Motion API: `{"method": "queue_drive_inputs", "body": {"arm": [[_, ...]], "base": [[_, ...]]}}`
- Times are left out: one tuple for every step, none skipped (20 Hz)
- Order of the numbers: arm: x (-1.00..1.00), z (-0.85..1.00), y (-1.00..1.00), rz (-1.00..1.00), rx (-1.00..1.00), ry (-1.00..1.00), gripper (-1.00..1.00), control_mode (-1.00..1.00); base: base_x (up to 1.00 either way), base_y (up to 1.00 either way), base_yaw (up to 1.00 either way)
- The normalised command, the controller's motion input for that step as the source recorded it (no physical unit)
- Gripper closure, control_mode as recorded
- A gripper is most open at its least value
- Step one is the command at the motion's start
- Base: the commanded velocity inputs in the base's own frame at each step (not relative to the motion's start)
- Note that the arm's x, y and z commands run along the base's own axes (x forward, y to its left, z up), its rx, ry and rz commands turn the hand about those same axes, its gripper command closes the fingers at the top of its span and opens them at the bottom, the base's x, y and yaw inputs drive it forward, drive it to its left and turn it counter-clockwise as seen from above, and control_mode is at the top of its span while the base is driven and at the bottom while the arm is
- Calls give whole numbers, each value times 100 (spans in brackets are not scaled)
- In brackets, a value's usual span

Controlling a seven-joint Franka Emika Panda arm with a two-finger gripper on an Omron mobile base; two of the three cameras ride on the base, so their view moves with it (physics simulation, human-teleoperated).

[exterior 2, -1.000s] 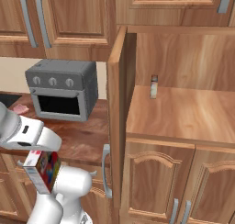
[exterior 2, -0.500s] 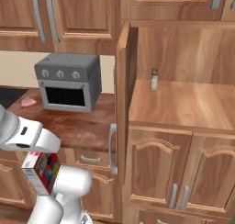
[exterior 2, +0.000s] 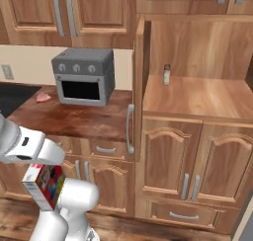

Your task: Pick the cereal and honey bottle from the counter and place them in the cabinets closest to them.

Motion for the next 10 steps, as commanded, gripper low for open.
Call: {"method": "queue_drive_inputs", "body": {"arm": [[0,0,0,0,0,0,100,100],[0,0,0,0,0,0,100,100],[0,0,0,0,0,0,100,100],[0,0,0,0,0,0,100,100],[0,0,0,0,0,0,100,100],[0,0,0,0,0,0,100,100],[0,0,0,0,0,0,100,100],[0,0,0,0,0,0,100,100],[0,0,0,0,0,0,100,100],[0,0,0,0,0,0,100,100]], "base": [[-14,0,-1],[0,0,0],[0,0,0],[0,0,0],[-10,-9,0],[-10,-25,0],[-12,-40,0],[-12,-47,0],[-13,-49,0],[-14,-55,0]]}}
